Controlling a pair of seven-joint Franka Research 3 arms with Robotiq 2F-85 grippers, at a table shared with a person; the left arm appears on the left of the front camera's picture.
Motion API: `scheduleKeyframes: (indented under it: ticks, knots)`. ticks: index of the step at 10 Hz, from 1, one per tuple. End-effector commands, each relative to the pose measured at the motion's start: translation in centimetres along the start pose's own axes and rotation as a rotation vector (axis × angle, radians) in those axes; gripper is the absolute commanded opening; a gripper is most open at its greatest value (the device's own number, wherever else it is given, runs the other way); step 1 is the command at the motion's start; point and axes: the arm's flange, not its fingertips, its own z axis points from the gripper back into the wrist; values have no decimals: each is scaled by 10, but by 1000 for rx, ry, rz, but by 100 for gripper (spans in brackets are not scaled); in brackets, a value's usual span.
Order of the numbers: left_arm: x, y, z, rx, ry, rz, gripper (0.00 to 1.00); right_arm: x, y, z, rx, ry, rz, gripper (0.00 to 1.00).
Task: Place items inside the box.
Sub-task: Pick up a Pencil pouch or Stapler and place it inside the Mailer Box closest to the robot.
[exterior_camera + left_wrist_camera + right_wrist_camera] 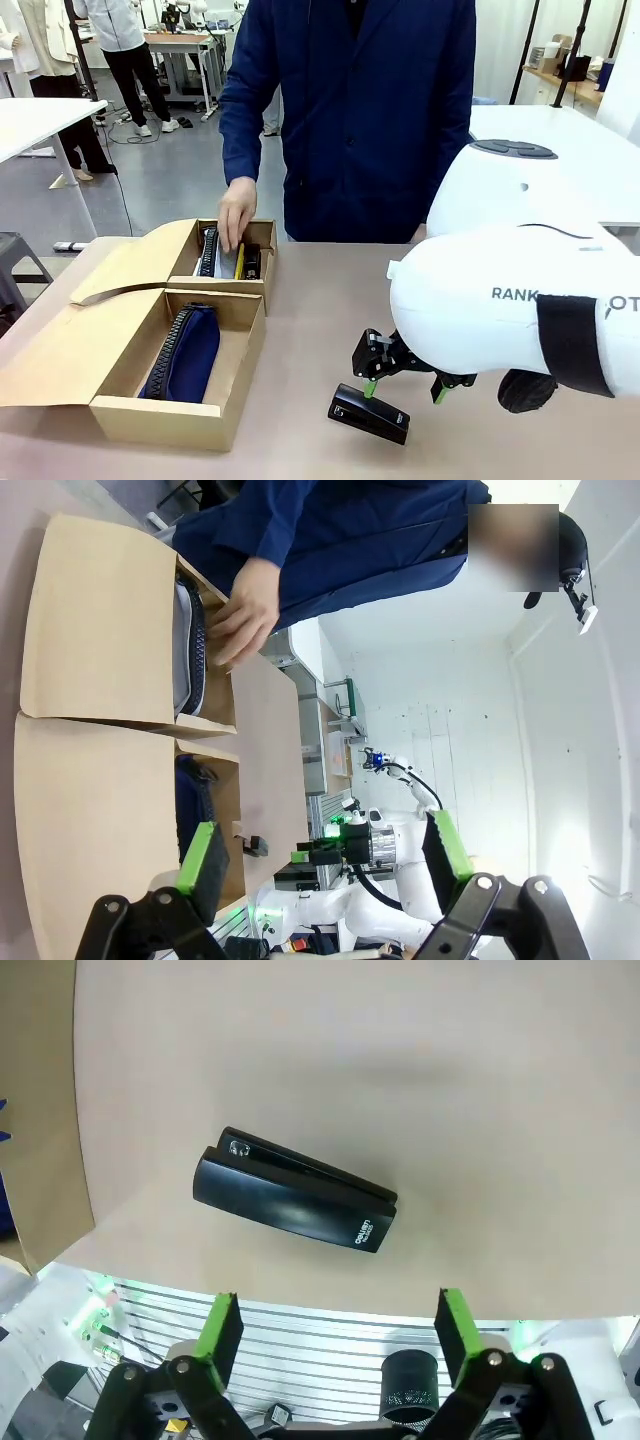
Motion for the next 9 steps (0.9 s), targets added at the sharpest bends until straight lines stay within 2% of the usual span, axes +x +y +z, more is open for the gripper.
scheduleKeyframes:
  ticks: [1, 2, 3, 4, 5, 6, 7, 9]
  knots:
    - [-2, -2, 0, -12, 2, -17, 100, -4, 2, 0, 41, 62, 204, 100]
    - [-2, -2, 0, -12, 2, -17, 100, -9, 6, -2, 77, 127, 517, 100]
    - [-2, -2, 0, -12, 2, -17, 100, -12, 9, -8, 154, 192, 920, 100]
    - [-2, -2, 0, -12, 2, -17, 100, -12, 9, -16, 132, 202, 1143, 100]
    - [-2, -2, 0, -12, 2, -17, 100, -15, 11, -22, 85, 188, 1259, 100]
    - [-2, -2, 0, -12, 2, -17, 100, -15, 14, -26, 50, 93, 1338, 100]
    - [-2, -2, 0, -12, 2, -17, 100, -11, 16, -31, -8, 30, 1356, 100]
    - [-2, -2, 0, -12, 2, -17, 100, -2, 20, -39, -42, -61, 1393, 100]
